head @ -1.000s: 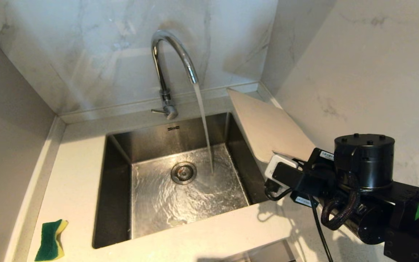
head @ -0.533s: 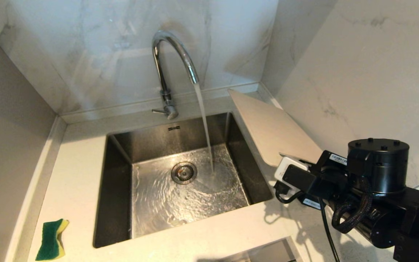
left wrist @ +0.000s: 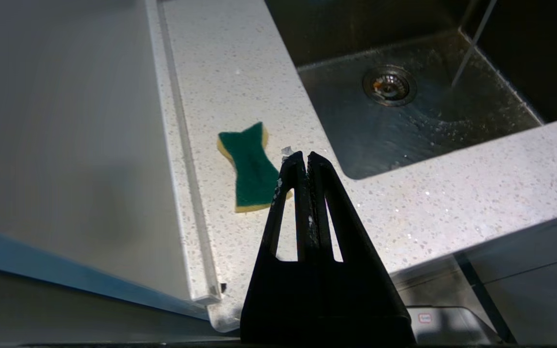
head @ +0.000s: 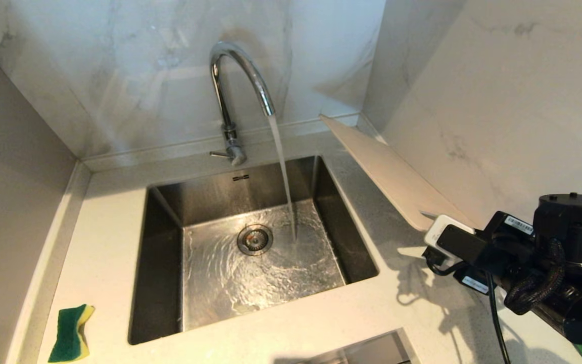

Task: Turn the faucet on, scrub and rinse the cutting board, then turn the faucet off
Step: Put down the cutting board

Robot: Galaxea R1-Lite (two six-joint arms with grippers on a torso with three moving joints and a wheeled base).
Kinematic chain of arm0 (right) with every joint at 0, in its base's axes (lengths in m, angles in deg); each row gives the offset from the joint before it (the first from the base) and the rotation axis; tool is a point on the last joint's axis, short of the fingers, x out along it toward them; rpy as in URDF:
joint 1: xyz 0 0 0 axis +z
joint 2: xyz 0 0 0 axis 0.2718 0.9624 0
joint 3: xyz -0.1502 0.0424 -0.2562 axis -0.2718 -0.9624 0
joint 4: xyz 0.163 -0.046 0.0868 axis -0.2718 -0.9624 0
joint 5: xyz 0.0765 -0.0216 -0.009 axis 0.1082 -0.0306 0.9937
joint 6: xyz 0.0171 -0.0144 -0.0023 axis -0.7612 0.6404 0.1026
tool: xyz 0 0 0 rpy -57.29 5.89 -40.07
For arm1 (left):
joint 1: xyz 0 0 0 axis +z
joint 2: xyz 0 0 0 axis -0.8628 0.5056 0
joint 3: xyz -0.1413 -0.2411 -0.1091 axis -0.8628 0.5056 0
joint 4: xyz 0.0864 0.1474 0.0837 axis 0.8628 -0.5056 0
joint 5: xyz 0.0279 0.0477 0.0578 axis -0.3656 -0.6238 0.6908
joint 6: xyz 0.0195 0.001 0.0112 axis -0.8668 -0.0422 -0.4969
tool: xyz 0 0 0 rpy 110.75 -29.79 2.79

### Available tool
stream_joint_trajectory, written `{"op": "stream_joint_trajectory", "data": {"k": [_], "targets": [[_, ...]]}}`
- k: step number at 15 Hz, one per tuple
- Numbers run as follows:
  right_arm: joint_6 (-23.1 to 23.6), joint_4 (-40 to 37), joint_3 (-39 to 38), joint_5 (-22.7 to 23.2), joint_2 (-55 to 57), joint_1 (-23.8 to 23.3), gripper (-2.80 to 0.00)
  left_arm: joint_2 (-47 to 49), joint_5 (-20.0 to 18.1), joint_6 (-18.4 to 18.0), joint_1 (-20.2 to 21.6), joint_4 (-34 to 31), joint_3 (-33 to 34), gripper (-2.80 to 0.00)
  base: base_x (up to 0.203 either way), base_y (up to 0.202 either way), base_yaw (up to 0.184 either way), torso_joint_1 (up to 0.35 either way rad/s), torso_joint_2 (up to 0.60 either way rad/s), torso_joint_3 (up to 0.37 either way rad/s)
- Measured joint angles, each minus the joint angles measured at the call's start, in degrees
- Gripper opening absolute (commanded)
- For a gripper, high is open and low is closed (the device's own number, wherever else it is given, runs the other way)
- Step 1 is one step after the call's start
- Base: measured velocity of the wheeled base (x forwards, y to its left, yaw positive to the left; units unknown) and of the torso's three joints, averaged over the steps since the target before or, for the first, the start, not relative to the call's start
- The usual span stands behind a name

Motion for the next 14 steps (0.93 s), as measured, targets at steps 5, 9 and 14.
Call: {"op": "stream_joint_trajectory", "data": {"k": [5,9,14], "targets": [[0.47,1.25,-1.25,1.24,0.02,0.0,-2.8,0.0,0.07,0.02,-0.24,0.0,0.0,-2.8,0.0,0.0,0.0,0.0,0.0,0.0],[1.77,3.43,-1.03,1.44,1.33,1.71,-2.8,0.0,0.02,0.02,-0.2,-0.01,0.0,-2.8,0.0,0.0,0.0,0.0,0.0,0.0],[1.41,4.63,-1.33,1.62,1.96,4.86,-2.8,0.0,0.04,0.02,-0.22,0.0,0.0,-2.8,0.0,0.0,0.0,0.0,0.0,0.0]]}}
